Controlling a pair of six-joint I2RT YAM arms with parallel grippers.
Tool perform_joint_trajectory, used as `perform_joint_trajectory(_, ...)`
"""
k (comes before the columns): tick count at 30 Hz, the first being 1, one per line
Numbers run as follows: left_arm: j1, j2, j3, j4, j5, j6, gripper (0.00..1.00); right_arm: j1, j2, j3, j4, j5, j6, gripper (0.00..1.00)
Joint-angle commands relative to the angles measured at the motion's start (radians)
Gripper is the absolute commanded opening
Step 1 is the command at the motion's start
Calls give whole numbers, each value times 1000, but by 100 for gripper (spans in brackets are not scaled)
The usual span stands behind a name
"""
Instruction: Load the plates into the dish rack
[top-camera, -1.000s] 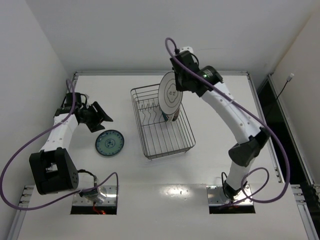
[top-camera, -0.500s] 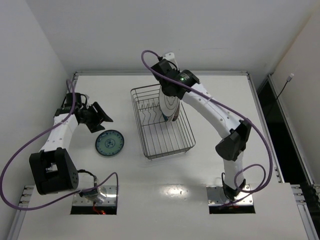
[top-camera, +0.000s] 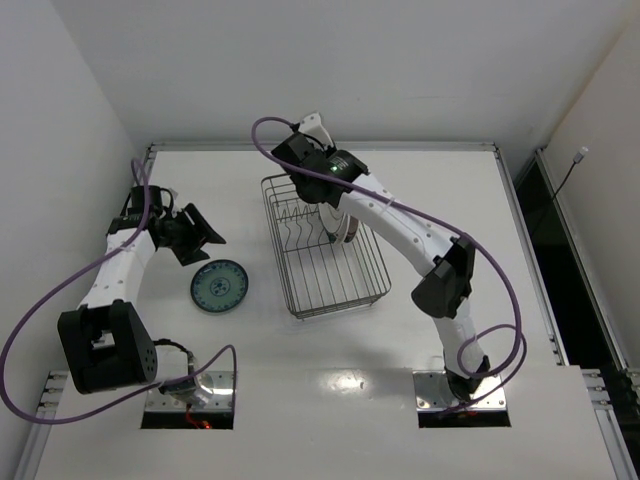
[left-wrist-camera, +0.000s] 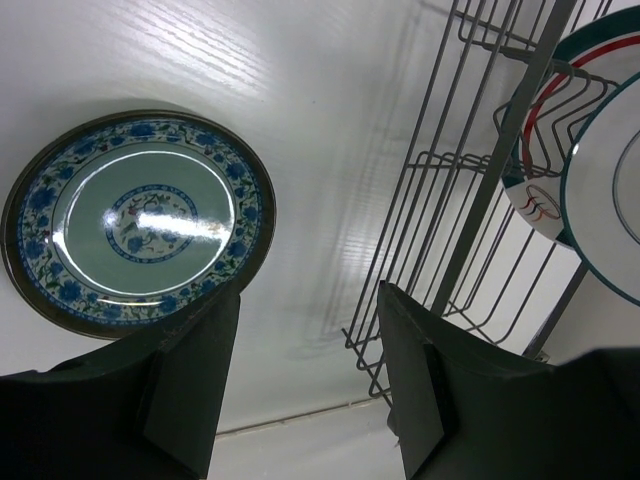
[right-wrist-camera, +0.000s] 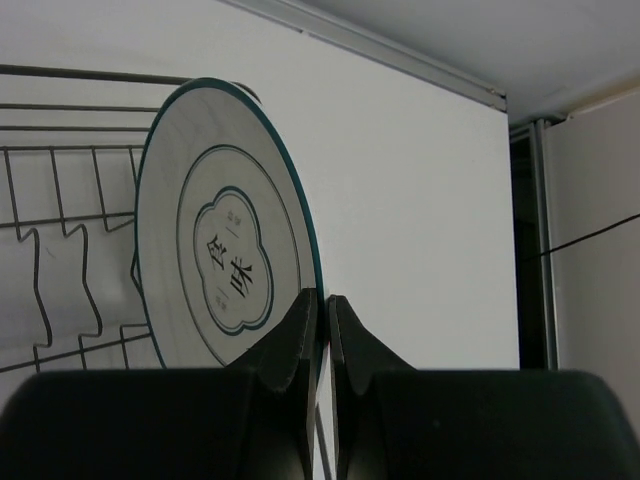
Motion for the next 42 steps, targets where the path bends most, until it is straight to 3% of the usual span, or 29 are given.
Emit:
perform_joint_trajectory(1,6,-38,-1,-1,1,17,54,40,-53,87,77,138,-92,0)
perform_joint_trajectory(29,6,-38,-10,1,10,27,54,69,55,-11,111,195,-106,0)
perform_joint_trajectory(42,6,-38,18,-8,10,27,54,69,-27,9,157,227,-149,0)
